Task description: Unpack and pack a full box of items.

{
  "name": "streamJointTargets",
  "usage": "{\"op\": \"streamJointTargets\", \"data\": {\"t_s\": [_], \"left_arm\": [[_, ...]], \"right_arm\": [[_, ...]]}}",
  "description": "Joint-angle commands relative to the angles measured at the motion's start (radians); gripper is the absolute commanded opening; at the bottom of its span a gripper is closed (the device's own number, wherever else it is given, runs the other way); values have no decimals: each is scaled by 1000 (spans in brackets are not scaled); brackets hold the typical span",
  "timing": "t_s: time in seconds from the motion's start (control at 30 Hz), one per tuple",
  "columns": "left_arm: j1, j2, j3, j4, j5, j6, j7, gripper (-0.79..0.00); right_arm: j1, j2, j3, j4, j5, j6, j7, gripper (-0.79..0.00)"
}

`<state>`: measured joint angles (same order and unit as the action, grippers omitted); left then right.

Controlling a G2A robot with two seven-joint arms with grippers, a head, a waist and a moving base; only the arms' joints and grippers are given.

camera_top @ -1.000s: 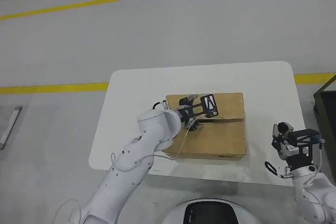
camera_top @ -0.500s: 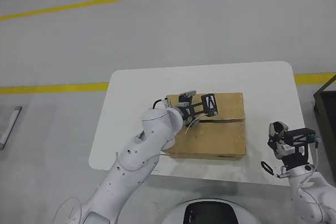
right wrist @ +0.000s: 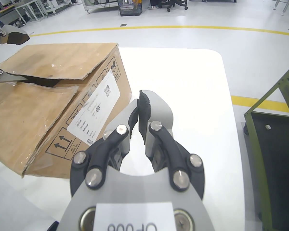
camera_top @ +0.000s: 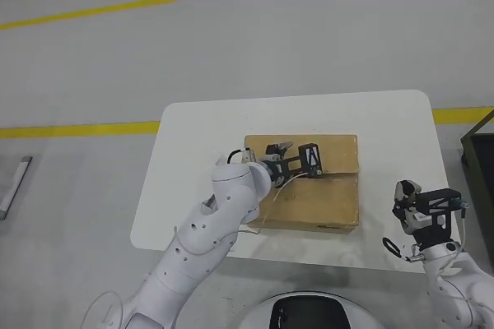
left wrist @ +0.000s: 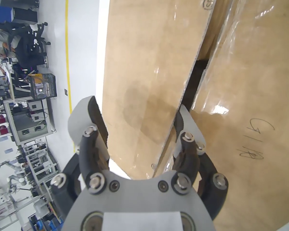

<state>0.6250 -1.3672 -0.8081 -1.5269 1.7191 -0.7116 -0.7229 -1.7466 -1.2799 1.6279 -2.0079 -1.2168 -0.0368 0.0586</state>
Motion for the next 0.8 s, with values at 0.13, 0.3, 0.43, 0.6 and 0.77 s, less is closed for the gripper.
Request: {"op": "streamJointTargets", "data": {"t_s": [0.13, 0.3, 0.43, 0.6, 0.77], "left_arm": [[-3, -8, 11, 9, 0, 4, 5, 0], [-9, -14, 11, 30, 7, 27, 12, -25], [-12, -18, 2, 46, 9, 58, 21, -425], [-13, -20, -11, 52, 16, 68, 26, -785], [-7, -18, -28, 40, 25, 67, 37, -785]], "right_arm": [[3, -1, -1, 5, 3, -1, -2, -745], [5, -1, -3, 8, 5, 2, -2, -748], [6, -1, -3, 9, 5, -1, -2, -751], [7, -1, -2, 13, 5, 0, 0, -748], [11, -1, -4, 15, 2, -2, 2, -745]]}}
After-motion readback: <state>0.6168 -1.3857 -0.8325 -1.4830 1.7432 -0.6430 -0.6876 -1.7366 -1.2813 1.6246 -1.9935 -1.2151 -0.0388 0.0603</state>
